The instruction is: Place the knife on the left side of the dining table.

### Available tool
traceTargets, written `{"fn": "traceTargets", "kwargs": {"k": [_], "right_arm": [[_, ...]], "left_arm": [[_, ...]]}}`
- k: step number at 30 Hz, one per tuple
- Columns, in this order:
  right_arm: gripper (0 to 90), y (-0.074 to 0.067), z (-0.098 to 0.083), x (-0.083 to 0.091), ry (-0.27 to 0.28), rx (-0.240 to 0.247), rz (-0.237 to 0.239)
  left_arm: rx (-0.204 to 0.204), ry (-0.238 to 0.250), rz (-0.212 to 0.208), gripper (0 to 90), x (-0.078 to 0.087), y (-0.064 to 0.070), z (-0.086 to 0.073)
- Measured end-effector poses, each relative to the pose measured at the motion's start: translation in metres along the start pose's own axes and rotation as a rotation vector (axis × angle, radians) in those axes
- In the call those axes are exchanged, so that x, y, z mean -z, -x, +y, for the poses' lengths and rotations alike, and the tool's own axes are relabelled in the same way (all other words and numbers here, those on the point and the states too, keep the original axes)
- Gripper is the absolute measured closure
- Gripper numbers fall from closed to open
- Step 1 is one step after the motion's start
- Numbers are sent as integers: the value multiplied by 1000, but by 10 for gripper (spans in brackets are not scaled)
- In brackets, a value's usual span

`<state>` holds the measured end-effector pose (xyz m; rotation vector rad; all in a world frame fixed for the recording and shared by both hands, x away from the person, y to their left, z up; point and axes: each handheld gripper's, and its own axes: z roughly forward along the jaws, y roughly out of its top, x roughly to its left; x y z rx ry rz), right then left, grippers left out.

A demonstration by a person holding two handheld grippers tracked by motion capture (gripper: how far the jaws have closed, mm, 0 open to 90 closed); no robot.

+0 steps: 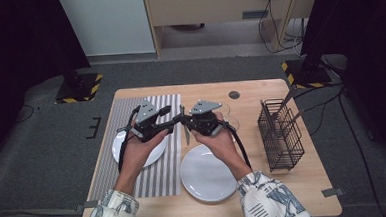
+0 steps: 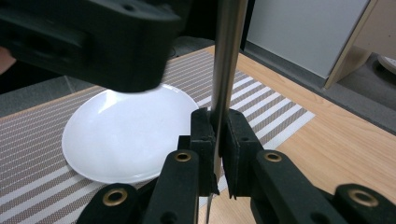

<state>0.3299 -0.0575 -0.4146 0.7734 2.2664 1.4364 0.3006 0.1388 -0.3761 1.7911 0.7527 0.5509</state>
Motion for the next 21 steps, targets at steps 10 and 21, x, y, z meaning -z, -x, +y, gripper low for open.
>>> {"fn": "traceTargets", "kwargs": {"k": [10, 21], "right_arm": [[834, -3, 1, 1, -2, 7, 3], [835, -4, 1, 1, 3, 1, 0]], "left_arm": [[19, -4, -1, 473, -14, -2, 5], [10, -23, -12, 539, -25, -2, 6]]}}
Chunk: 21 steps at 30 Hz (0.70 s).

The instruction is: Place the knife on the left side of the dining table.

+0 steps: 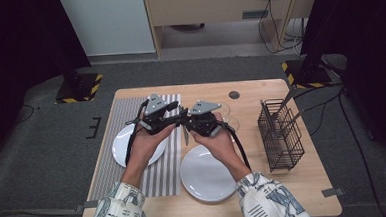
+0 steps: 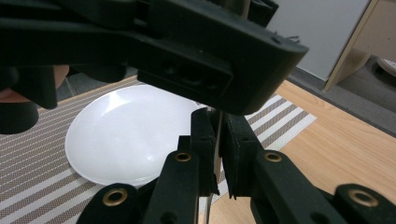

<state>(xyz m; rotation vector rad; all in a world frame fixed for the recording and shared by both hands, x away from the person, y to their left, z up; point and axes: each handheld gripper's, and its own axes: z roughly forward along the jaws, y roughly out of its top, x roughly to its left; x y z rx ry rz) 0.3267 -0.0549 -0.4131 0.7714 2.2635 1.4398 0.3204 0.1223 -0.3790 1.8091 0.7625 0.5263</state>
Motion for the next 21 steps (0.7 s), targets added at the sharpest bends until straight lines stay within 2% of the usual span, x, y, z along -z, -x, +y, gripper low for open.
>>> {"fn": "traceTargets", "kwargs": {"k": [6, 11, 15, 17, 21], "right_arm": [[835, -2, 1, 1, 2, 2, 3], [834, -2, 0, 1, 4, 5, 14], [834, -2, -1, 1, 7, 5, 13], [834, -2, -2, 1, 9, 8, 15], [833, -2, -1, 2, 15, 6, 18]], "left_arm": [[12, -4, -30, 605, 0, 1, 0], [-2, 9, -62, 696, 1, 4, 2], [-37, -4, -43, 714, 1, 6, 3], [-31, -5, -43, 720, 2, 6, 4], [-45, -4, -37, 723, 2, 7, 5]]}}
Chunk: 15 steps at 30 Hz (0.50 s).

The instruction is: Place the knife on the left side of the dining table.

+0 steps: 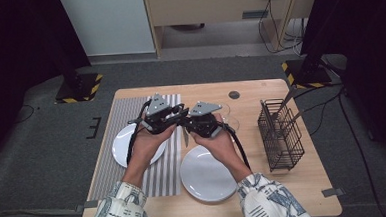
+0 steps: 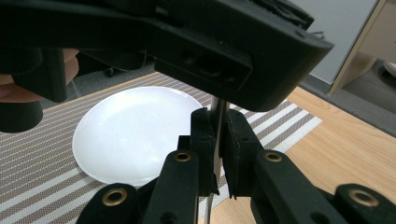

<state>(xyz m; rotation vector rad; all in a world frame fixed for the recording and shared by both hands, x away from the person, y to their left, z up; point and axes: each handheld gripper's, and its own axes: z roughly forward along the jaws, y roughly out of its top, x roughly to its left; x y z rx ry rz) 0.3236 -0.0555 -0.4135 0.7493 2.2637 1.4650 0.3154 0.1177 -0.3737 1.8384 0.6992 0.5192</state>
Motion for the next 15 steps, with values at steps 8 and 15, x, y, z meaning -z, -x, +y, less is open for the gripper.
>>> {"fn": "traceTargets", "kwargs": {"k": [8, 15], "right_arm": [[674, -2, 1, -1, 0, -16, 8], [512, -3, -1, -3, -30, -23, -6]], "left_arm": [[2, 6, 6, 727, 0, 0, 2], [1, 2, -2, 727, -1, 0, 2]]}}
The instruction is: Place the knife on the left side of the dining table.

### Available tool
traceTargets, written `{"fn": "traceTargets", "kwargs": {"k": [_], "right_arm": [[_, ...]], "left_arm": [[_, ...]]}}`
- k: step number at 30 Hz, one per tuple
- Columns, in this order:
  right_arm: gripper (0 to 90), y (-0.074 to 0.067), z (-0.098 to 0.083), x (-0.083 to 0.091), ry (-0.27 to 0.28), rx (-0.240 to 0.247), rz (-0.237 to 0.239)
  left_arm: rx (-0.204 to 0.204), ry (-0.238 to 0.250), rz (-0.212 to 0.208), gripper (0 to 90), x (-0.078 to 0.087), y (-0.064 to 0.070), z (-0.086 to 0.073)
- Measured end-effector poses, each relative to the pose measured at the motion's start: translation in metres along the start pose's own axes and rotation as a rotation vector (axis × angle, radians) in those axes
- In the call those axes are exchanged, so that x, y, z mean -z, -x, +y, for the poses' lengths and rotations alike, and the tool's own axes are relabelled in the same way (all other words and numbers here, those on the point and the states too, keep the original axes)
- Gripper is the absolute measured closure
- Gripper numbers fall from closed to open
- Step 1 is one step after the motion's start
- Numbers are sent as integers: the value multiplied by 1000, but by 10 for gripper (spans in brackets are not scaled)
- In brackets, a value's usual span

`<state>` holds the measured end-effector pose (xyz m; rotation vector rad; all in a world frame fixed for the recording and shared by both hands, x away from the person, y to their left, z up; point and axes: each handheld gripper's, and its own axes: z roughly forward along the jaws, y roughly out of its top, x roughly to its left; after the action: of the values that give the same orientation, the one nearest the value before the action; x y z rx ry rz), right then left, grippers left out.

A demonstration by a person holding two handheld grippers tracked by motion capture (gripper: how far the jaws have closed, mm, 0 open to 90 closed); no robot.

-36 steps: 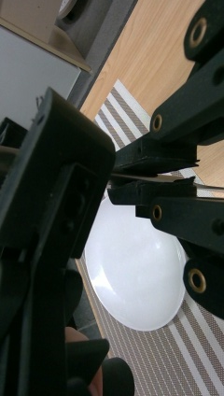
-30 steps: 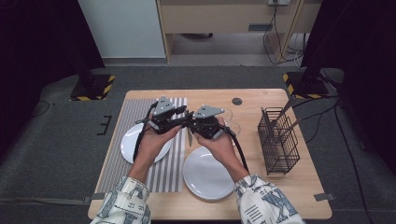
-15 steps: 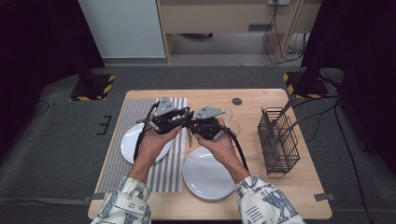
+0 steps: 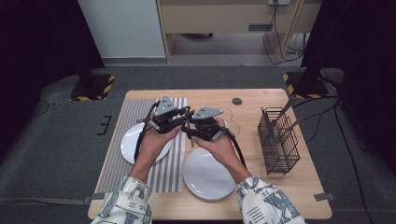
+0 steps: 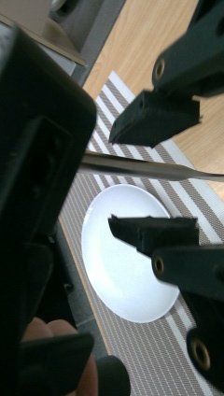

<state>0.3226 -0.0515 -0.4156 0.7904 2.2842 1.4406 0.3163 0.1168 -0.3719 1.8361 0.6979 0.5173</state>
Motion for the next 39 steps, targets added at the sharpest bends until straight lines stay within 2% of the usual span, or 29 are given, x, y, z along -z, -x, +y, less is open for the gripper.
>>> {"fn": "traceTargets", "kwargs": {"k": [1, 2, 4, 11, 16, 20, 30, 35, 39], "right_arm": [[493, 0, -1, 0, -5, -1, 4], [442, 0, -3, -1, -6, 3, -12], [421, -1, -6, -1, -7, 5, -23], [432, 2, -14, 0, -7, -11, -26], [401, 4, -17, 0, -17, -18, -34], [369, 5, -19, 1, -22, -17, -11], [455, 5, -28, 1, -11, -23, -12], [449, 3, -37, -2, -18, -37, -14], [450, 3, -42, -3, -32, -26, -14]], "left_arm": [[-1, 0, 3, 727, 0, 0, 0], [1, 2, 5, 727, 0, 0, 0], [2, 4, 3, 727, 0, 0, 1], [-8, 9, 1, 727, 1, 0, 2], [-8, 11, 3, 727, 1, 0, 3], [-7, 16, 1, 728, 2, 0, 4], [-7, 23, 2, 727, 4, 1, 7], [-5, 24, -3, 727, 3, 3, 7], [-4, 27, -3, 727, 2, 3, 7]]}}
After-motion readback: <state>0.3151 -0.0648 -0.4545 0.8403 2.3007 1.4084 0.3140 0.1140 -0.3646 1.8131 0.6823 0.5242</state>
